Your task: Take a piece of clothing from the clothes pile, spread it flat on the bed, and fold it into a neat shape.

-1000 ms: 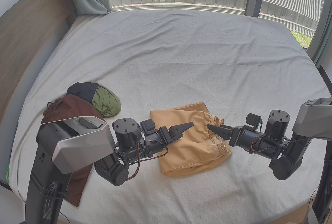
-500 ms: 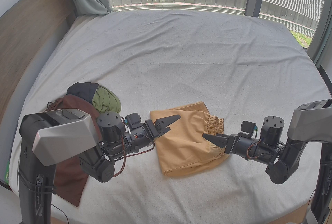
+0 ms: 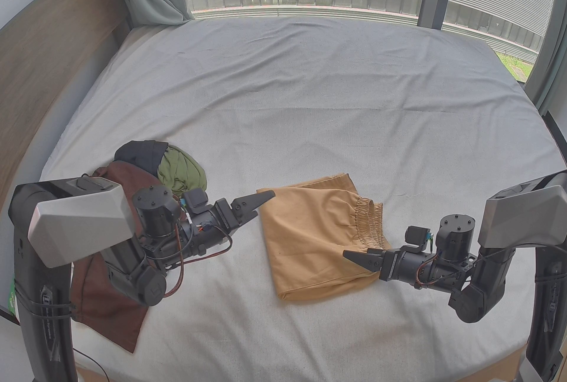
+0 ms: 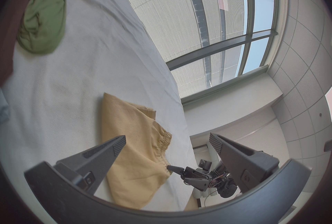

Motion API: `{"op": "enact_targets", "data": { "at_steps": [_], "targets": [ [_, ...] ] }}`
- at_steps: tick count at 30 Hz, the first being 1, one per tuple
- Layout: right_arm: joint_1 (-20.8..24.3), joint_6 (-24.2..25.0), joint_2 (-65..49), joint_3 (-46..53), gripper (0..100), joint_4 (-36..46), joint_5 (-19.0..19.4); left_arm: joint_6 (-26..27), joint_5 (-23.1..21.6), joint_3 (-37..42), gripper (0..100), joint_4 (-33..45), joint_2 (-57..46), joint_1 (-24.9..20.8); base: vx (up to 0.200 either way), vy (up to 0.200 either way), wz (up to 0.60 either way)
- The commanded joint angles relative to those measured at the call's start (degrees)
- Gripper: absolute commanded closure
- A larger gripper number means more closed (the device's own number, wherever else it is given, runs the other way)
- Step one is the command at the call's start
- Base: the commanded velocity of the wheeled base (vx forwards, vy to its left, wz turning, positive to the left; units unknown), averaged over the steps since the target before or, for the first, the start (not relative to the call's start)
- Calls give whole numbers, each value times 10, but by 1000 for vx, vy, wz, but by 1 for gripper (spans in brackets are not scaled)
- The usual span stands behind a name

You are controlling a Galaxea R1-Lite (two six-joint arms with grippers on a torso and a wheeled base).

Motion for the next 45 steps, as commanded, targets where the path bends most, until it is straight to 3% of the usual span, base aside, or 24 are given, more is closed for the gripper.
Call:
{"op": "enact_targets", "data": {
  "at_steps": [1,8,21,29,36,40,45],
  "targets": [
    [1,-11,21,4,0,0,0,6,0,19,0,-2,-23,24,0,0,0],
    [-6,-63,59,-1,0,-1,-10,47,-3,51,0,-3,-47,42,0,0,0],
    [-2,-64,64,-3,0,-1,-20,76,-3,64,0,-3,-64,53,0,0,0],
    [1,-43,11,-45,0,-4,-17,134,-1,67,0,-2,-65,64,0,0,0],
    [-2,3,17,-98,0,-4,-25,254,-3,89,0,-2,-43,64,0,0,0],
    [-3,4,25,-121,0,-4,-44,279,-4,89,0,-3,-42,64,0,0,0],
    [-4,21,54,-178,0,-3,-95,284,-4,87,0,-2,-43,64,0,0,0]
  ]
}}
